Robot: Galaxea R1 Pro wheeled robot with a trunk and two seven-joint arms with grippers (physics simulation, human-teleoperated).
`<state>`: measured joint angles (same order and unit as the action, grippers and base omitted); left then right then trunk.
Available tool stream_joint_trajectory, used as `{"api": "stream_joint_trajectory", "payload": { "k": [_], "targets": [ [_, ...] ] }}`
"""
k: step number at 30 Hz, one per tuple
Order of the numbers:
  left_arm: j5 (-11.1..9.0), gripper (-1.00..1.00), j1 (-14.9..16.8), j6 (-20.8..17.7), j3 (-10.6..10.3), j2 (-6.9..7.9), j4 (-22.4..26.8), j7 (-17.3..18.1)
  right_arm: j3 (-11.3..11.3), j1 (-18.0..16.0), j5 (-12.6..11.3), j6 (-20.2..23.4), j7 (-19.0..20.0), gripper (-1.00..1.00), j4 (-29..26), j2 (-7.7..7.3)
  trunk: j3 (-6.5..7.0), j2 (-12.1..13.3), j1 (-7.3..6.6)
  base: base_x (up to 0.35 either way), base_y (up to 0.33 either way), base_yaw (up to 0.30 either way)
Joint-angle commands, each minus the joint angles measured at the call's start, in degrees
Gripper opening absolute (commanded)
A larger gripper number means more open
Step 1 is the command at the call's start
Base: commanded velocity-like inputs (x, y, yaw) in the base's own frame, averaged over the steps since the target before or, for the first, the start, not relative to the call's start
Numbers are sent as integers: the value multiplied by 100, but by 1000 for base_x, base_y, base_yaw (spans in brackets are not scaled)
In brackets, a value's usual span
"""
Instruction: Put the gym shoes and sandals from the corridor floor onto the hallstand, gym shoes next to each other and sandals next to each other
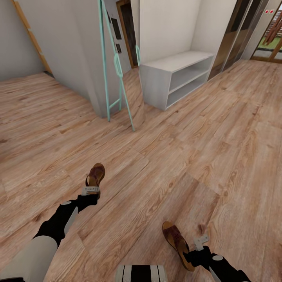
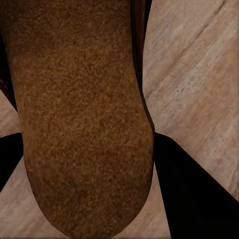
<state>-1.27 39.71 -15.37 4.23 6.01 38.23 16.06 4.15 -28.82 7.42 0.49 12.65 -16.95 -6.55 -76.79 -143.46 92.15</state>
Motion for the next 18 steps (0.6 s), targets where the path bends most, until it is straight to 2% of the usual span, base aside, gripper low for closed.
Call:
{"api": "stream_joint_trajectory", "payload": {
  "k": [1, 11, 18],
  "targets": [
    [-6, -100, 2, -44, 24, -3, 12, 46, 25, -1, 41, 5, 2, 100, -5, -6, -36, -3, 1, 0, 0, 0],
    [-5, -100, -13, -37, 25, -3, 30, 62, 25, -1, 40, -17, 0, 100, -1, -4, -347, -17, 27, 0, 0, 0],
    [-2, -100, -17, -36, 18, 3, 36, 62, 25, -1, 40, -30, 0, 100, -5, 3, -403, -17, 27, 0, 0, 0]
  ]
}}
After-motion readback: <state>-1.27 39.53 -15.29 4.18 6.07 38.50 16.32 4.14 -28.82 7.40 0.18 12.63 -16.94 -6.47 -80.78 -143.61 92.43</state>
